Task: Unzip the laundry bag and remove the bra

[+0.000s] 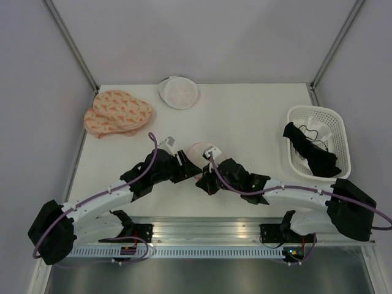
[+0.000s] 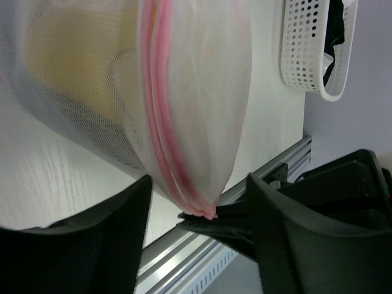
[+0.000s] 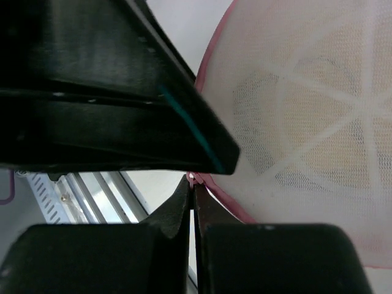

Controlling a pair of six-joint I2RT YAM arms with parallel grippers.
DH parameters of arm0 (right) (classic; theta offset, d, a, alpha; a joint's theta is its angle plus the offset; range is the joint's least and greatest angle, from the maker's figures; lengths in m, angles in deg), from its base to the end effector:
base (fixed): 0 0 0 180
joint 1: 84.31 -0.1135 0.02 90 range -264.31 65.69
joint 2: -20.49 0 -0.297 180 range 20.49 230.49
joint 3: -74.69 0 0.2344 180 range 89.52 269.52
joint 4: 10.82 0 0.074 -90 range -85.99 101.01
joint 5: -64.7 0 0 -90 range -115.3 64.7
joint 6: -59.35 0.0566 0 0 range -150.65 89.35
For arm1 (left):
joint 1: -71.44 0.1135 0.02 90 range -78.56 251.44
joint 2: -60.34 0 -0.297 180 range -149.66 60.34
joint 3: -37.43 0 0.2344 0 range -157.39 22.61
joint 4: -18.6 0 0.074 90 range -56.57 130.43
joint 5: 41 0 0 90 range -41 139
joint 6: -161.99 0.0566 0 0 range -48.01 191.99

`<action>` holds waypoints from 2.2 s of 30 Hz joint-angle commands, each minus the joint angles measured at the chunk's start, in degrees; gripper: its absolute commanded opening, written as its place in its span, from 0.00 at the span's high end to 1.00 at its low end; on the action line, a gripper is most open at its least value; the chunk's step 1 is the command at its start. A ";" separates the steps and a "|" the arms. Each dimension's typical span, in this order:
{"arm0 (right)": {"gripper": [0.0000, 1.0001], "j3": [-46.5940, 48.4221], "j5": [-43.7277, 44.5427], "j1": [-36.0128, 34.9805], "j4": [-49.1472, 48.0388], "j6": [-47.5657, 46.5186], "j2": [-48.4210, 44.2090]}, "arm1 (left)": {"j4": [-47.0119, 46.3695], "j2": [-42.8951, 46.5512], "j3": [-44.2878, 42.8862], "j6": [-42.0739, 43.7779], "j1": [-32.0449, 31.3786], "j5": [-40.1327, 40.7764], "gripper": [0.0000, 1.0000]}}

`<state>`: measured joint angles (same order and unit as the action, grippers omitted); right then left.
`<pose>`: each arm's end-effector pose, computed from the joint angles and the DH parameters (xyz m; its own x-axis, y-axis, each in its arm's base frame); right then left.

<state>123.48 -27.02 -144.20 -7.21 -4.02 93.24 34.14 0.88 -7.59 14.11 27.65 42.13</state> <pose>0.1299 0.2274 0.2415 -0.6011 -0.1435 -0.7862 -0.6808 0.6071 0.4097 0.1461 -0.1494 0.2458 -0.8370 -0.3624 -0.4099 0.0996 0.6358 -0.7654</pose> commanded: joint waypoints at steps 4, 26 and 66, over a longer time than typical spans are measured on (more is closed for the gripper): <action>1.00 3.22 -1.71 -1.97 -2.14 0.61 1.34 | -4.75 -3.03 -1.53 -2.06 -0.59 1.95 0.79; 1.00 6.64 39.39 -1.54 30.54 11.50 2.03 | 6.05 0.93 -6.18 9.54 1.60 4.59 0.98; 0.99 6.83 -9.45 2.33 -0.47 -0.44 3.89 | -6.24 0.50 2.86 0.41 6.26 -1.91 0.30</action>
<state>128.20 -33.64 -141.84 -5.24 -3.93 97.33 33.85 3.00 -3.74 16.99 34.18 41.25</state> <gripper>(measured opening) 0.010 0.731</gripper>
